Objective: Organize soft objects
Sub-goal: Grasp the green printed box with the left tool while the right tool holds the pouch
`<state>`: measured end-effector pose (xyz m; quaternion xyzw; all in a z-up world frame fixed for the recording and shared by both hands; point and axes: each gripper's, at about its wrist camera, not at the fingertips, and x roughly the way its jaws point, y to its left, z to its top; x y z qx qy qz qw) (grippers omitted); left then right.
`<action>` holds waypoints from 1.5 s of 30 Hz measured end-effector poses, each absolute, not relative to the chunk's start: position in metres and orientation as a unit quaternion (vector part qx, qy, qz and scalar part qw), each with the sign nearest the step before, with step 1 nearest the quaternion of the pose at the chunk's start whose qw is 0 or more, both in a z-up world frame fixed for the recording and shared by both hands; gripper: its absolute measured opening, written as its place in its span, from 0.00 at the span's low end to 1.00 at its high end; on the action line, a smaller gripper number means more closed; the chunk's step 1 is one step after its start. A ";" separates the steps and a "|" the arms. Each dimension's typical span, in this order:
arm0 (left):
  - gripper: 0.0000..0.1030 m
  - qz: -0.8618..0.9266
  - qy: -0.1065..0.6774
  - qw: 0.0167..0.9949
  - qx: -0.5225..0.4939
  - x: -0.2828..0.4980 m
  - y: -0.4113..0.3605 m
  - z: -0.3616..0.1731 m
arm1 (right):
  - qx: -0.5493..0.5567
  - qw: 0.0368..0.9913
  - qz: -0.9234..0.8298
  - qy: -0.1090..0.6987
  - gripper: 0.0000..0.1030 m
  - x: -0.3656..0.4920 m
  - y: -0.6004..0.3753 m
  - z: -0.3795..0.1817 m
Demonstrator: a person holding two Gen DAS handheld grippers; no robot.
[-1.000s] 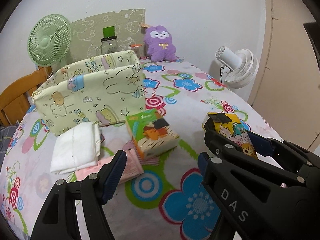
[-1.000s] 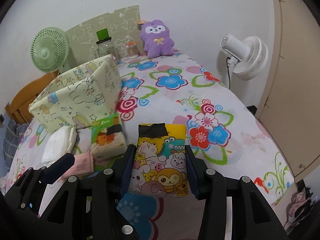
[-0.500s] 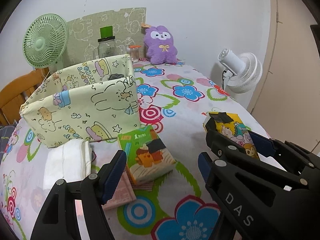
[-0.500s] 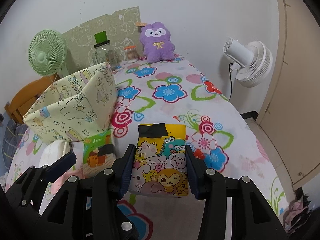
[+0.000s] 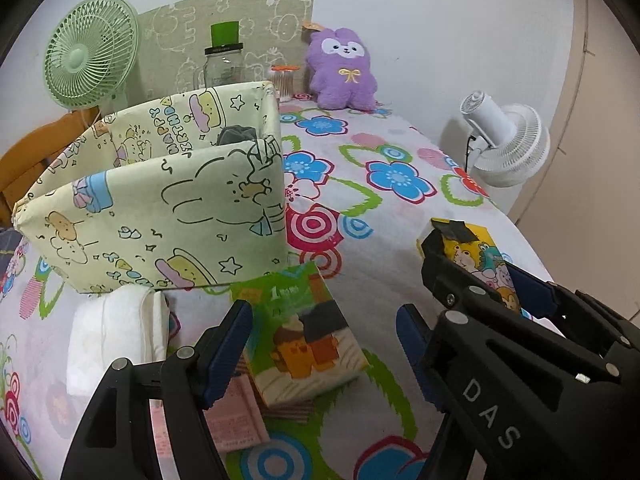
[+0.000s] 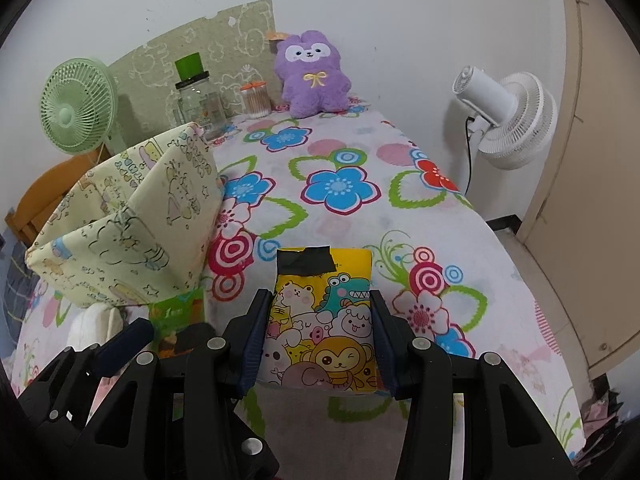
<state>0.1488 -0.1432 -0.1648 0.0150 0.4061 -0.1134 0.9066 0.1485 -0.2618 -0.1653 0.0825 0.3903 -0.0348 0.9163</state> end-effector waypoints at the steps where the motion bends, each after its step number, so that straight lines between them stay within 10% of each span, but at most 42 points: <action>1: 0.74 -0.110 0.408 0.906 0.015 0.151 -0.143 -0.166 | 0.082 0.916 -0.036 0.392 0.49 0.151 -0.262 -0.166; 45: 0.53 -0.087 0.408 0.908 0.027 0.121 -0.122 -0.157 | 0.096 0.908 -0.034 0.406 0.50 0.127 -0.244 -0.165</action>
